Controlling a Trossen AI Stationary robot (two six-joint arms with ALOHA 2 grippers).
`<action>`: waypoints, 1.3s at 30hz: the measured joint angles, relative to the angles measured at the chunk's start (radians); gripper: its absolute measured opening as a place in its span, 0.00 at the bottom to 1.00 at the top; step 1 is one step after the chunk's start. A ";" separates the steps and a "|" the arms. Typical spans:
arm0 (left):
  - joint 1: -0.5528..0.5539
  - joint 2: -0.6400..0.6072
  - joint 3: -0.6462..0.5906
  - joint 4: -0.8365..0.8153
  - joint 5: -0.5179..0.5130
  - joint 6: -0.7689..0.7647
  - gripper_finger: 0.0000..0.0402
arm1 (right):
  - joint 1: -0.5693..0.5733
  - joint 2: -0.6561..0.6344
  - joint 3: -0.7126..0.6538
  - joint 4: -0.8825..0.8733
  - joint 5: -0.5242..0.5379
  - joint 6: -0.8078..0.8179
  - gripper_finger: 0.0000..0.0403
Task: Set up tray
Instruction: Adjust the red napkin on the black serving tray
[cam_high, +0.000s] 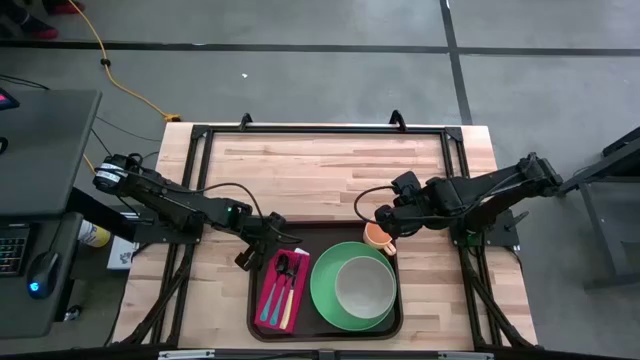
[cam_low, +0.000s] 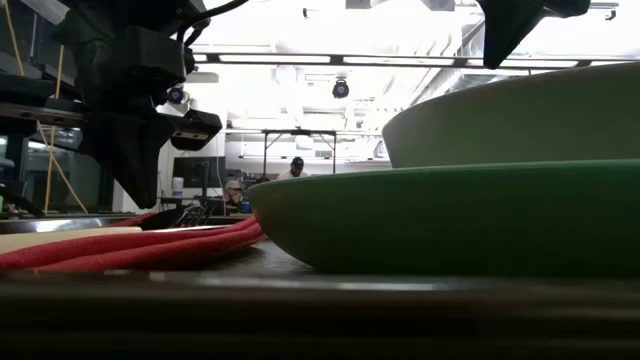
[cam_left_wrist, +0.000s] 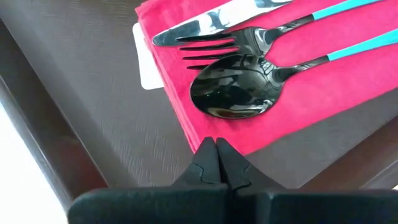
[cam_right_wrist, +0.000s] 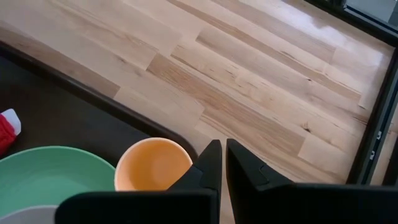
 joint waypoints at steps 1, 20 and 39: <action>0.000 0.000 0.000 0.000 -0.001 0.003 0.02 | 0.000 0.000 0.000 0.000 0.000 0.000 0.00; 0.000 0.035 0.000 0.025 0.020 0.011 0.02 | 0.000 0.000 0.000 0.012 0.002 0.001 0.00; 0.000 0.134 0.003 0.067 0.035 -0.008 0.02 | 0.000 0.000 0.000 0.020 0.007 0.001 0.00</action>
